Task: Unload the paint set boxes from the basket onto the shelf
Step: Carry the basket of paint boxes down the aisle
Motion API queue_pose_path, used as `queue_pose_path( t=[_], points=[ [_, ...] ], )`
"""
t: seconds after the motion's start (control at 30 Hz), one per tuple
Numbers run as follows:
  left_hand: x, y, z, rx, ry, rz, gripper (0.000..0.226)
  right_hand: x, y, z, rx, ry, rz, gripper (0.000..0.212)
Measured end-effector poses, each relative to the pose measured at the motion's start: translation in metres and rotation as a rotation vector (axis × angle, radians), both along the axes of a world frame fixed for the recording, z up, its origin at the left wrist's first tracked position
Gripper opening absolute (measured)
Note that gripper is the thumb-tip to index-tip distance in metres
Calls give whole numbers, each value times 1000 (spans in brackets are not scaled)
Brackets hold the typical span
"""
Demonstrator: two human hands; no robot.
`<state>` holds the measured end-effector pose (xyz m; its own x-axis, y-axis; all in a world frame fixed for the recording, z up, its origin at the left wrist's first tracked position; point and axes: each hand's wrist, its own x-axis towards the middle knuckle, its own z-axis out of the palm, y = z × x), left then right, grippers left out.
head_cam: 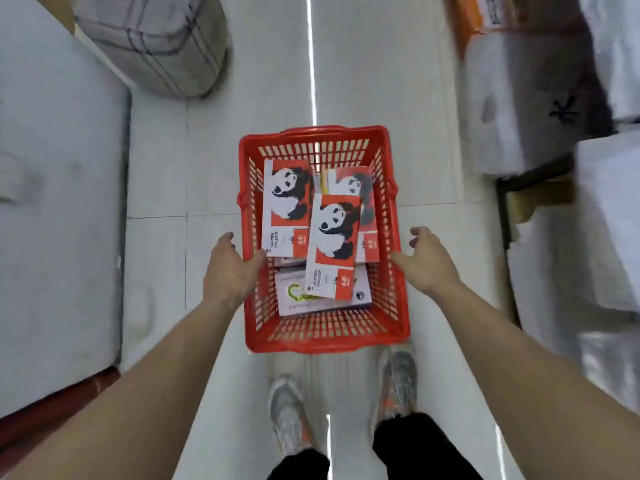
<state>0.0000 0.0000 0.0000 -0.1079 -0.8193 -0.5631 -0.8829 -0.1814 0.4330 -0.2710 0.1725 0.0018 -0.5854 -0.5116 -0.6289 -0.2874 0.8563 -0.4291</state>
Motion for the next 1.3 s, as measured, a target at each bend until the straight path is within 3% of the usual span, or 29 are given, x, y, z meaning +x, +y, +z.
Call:
queue_pose_path(
  t=[0.17, 0.27, 0.47, 0.6, 1.0, 1.3],
  points=[
    [-9, -29, -84, 15, 73, 92, 41, -6, -29, -81, -80, -13, -57, 34],
    [-12, -26, -103, -75, 26, 75, 29, -7, -29, -106, -102, 50, -61, 16],
    [-16, -18, -60, -86, 44, 89, 23, -11, -24, -69, -145, 52, -69, 22],
    [-22, -11, 34, -77, 62, 75, 15, -21, -13, 23, -157, 8, -98, 21],
    [-103, -26, 440, -163, 213, -1, 6, -121, -13, 424, -332, -18, -179, 25],
    [-186, -126, 576, -231, 330, 112, 11, -215, -142, 567, -424, 43, -110, 16]
  ],
)
